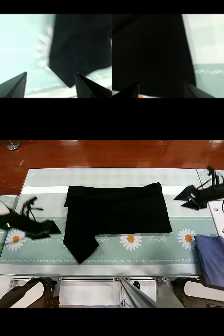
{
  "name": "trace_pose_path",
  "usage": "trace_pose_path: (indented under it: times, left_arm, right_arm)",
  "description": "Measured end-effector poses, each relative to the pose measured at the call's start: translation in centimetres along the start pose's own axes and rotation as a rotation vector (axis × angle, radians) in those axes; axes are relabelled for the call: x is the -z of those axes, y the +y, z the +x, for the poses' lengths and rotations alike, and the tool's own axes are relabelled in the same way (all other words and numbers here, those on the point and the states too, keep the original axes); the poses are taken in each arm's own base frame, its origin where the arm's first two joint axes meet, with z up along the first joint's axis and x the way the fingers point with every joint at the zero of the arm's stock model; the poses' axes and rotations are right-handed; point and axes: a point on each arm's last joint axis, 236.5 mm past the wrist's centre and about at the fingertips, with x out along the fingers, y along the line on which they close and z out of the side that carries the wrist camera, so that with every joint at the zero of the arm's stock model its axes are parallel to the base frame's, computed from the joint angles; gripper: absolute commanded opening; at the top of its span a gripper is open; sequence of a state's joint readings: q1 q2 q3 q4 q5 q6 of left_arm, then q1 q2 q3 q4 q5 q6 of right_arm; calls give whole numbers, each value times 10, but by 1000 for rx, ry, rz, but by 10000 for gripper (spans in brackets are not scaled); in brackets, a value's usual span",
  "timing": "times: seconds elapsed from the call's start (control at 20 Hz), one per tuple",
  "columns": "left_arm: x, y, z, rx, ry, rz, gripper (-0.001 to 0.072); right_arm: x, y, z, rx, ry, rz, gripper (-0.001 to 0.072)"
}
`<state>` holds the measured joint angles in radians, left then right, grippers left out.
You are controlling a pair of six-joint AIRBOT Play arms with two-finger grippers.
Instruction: Fold the shirts.
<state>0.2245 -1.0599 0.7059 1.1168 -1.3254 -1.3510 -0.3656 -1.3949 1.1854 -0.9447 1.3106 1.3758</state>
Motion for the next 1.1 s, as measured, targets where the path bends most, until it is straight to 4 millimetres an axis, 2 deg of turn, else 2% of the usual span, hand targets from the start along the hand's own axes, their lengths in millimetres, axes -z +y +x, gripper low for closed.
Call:
trace_pose_path:
  times: [0.1,0.2,0.45,0.5,0.55,0.6,0.75,0.9,1.0,1.1]
  left_arm:
    - [13,-4,18,46,-38,-15,701]
    - [15,-4,31,67,-87,-33,701]
    - [-3,-9,49,62,-204,-15,698]
    - [-6,-12,53,61,-214,-5,640]
    - [-8,-15,57,60,-216,6,379]
    - [-9,-17,61,57,-217,15,16]
    - [-12,-23,63,50,-210,59,26]
    - [-14,-24,55,31,-191,109,26]
    - [-16,-26,49,26,-185,130,26]
    - [-17,-27,46,27,-179,140,26]
  right_arm:
    - [21,7,3,-44,-16,3,619]
    - [36,15,3,-84,-33,0,619]
    - [58,24,5,-131,-48,5,618]
    - [62,24,6,-136,-46,10,618]
    - [64,24,8,-142,-43,14,619]
    - [66,24,8,-146,-42,18,619]
    - [65,16,5,-146,-57,44,619]
    - [67,-12,0,-76,-58,81,618]
    - [83,-40,2,19,-5,127,618]
    - [104,-59,10,72,52,184,618]
